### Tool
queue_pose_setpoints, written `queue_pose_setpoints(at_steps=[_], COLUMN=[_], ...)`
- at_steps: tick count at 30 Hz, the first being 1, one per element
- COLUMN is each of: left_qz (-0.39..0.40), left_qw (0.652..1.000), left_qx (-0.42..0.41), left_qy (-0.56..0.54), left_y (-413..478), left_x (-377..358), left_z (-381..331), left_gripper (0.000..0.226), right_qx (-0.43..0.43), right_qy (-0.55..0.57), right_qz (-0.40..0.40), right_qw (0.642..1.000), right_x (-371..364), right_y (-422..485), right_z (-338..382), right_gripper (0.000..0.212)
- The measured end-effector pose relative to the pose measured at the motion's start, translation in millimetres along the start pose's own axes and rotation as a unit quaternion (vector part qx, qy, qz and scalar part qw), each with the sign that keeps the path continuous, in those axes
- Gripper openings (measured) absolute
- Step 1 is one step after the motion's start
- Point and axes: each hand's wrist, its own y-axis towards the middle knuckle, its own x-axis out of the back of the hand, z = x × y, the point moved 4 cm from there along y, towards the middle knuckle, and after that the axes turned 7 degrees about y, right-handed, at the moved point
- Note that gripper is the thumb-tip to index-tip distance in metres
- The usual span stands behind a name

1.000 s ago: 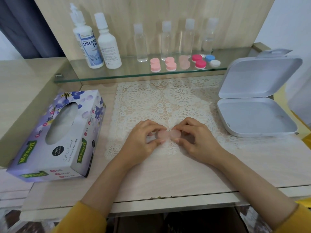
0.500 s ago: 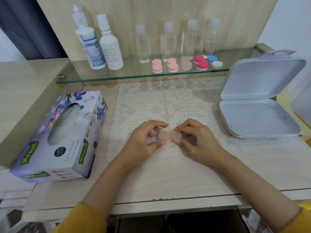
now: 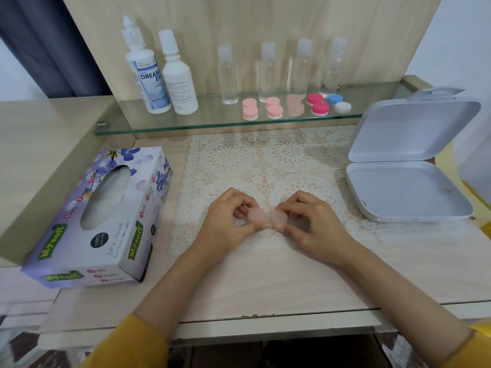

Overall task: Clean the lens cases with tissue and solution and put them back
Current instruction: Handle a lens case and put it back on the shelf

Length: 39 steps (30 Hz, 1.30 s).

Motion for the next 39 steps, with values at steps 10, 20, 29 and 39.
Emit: queue_pose_setpoints(at_steps=[10,20,29,39], left_qz=[-0.004,0.011,0.024,0.010], left_qw=[0.998,0.993,0.994,0.997], left_qx=[0.031,0.018,0.047,0.039], left_qy=[0.048,0.116,0.095,0.068], left_y=[-9.4,-15.7,-3.6,-2.8], left_x=[21.5,14.4,3.0,3.7], left_z=[2.6,3.6,-4.3,-4.3], left_gripper=[0.030,0.065,0.032,0.032], right_qx=[-0.002,-0.008,-0.014,-0.064], right_qy=[0.010,0.008,0.001,-0.063], right_qz=[0.004,0.003,-0.001,-0.018], right_qw=[1.000,1.000,1.000,0.996], right_x=[1.6,2.8,2.8,4.6], right_y=[-1.4,-1.3,-1.3,5.0], right_z=[3.3,6.0,6.8,11.6], right_gripper=[0.029,0.029,0.031,0.029])
